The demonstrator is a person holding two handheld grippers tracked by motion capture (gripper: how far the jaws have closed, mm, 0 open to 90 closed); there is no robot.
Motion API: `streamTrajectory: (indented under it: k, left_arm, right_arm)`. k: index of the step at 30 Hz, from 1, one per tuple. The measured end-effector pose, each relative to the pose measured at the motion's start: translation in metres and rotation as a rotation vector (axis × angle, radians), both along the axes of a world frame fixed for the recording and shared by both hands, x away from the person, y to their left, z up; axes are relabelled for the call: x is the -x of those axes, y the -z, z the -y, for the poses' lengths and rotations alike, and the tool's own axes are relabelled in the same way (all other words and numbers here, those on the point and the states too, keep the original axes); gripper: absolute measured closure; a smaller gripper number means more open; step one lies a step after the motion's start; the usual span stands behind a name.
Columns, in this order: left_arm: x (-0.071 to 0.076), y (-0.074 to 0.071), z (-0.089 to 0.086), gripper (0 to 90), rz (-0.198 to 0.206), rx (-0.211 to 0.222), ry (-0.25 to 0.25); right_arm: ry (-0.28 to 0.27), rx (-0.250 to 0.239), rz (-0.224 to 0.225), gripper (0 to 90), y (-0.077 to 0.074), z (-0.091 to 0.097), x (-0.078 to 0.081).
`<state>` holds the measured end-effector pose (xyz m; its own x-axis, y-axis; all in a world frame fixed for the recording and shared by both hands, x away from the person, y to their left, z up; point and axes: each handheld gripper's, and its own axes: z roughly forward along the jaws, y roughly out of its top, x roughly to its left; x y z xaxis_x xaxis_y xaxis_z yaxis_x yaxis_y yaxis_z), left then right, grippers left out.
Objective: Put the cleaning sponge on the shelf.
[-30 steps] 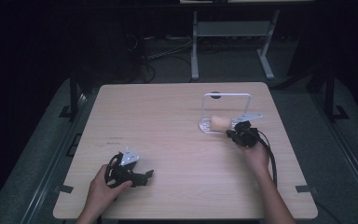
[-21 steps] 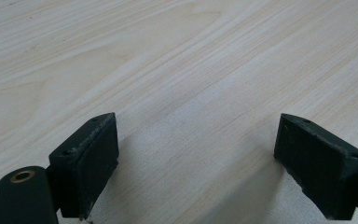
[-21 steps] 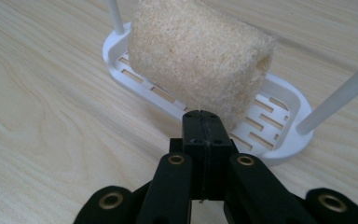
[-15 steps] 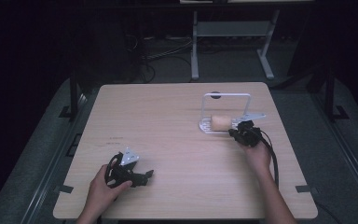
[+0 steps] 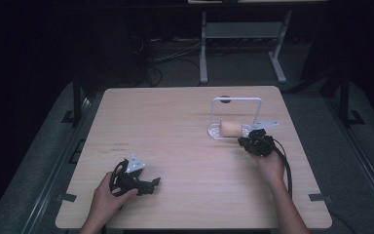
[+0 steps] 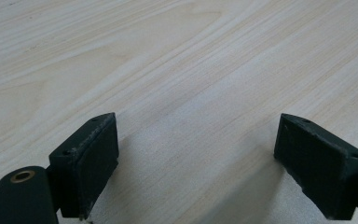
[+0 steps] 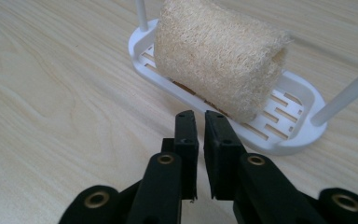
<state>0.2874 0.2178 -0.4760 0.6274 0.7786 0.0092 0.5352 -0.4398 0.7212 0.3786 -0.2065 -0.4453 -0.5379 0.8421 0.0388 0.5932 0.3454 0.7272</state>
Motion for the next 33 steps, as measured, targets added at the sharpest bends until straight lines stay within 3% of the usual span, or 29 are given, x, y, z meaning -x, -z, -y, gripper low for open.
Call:
streamTrajectory:
  k: [11,21,24,33]
  left_arm:
    - [0.0,0.0,0.0,13.1,0.0,0.0,0.0]
    - [0.0,0.0,0.0,13.1,0.0,0.0,0.0]
    - [0.0,0.0,0.0,13.1,0.0,0.001,-0.001]
    - [0.0,0.0,0.0,13.1,0.0,0.0,0.0]
  right_arm:
    - [0.029,0.003,0.021,43.7,-0.008,0.006,0.012]
    - [0.025,-0.009,0.016,20.0,-0.009,0.008,0.024]
    - [0.022,-0.022,0.011,14.5,-0.009,0.009,0.028]
    - [0.022,-0.021,0.017,10.8,-0.004,0.016,0.048]
